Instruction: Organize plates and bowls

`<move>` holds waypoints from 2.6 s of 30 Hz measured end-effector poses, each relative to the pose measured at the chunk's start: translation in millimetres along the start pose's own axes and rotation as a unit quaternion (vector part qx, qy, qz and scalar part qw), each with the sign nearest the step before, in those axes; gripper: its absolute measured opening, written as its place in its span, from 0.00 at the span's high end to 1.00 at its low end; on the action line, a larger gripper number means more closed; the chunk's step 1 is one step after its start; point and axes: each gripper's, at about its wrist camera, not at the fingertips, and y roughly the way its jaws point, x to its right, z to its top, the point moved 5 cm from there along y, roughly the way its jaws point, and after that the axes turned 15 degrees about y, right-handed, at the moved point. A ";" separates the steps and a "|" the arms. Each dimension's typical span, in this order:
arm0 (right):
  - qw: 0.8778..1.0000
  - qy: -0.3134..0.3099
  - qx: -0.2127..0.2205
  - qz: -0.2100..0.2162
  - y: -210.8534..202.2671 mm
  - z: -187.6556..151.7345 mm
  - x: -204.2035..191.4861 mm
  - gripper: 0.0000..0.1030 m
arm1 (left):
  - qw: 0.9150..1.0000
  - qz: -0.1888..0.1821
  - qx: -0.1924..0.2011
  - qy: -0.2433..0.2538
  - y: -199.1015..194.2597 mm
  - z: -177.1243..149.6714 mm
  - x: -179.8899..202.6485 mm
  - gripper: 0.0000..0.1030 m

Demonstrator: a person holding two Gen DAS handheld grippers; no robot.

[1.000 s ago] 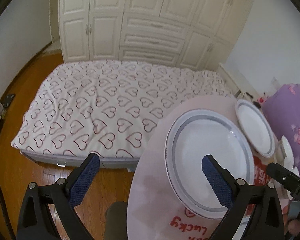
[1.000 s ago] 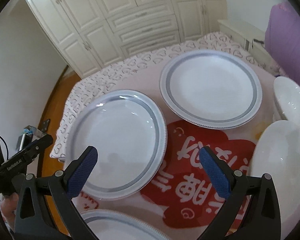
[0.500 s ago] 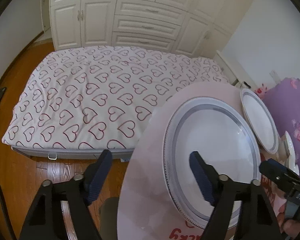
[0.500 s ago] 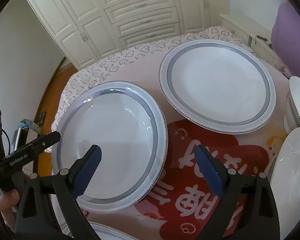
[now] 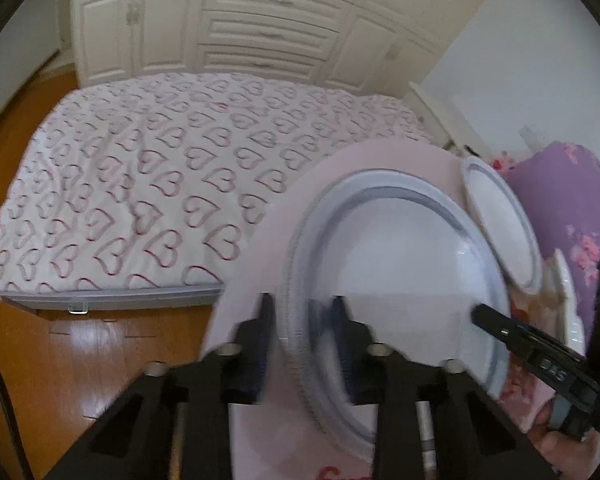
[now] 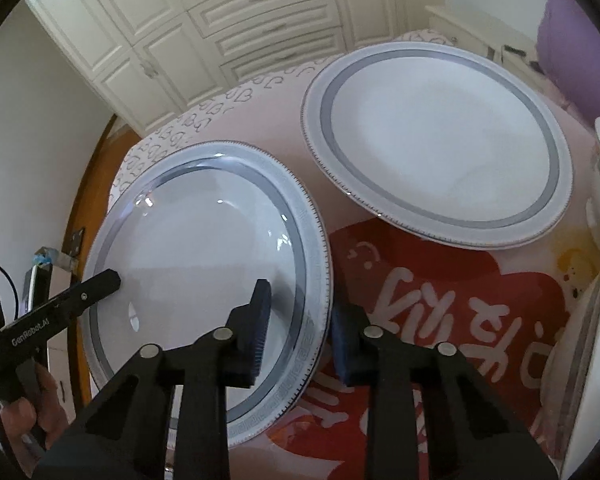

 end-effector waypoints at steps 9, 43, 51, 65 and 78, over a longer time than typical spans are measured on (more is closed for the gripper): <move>1.000 0.006 0.001 0.005 -1.4 -0.8 -0.2 0.74 | 1.000 0.005 0.004 0.001 -0.2 -5.0 -5.1 0.82; 0.998 -0.040 0.028 0.045 -38.4 -16.1 -10.0 0.74 | 0.999 0.016 0.045 0.006 -57.8 -23.7 26.9 0.82; 0.996 -0.044 0.044 0.057 -59.9 -20.5 -7.3 0.74 | 0.998 0.010 0.061 0.007 -81.4 -28.6 38.8 0.82; 0.991 -0.065 0.083 0.079 -134.7 -64.8 9.7 0.74 | 0.994 -0.002 0.102 0.046 -166.6 -88.1 80.8 0.82; 0.993 -0.067 0.067 0.075 -152.0 -119.9 41.4 0.74 | 0.995 -0.002 0.072 0.073 -187.6 -158.2 122.4 0.82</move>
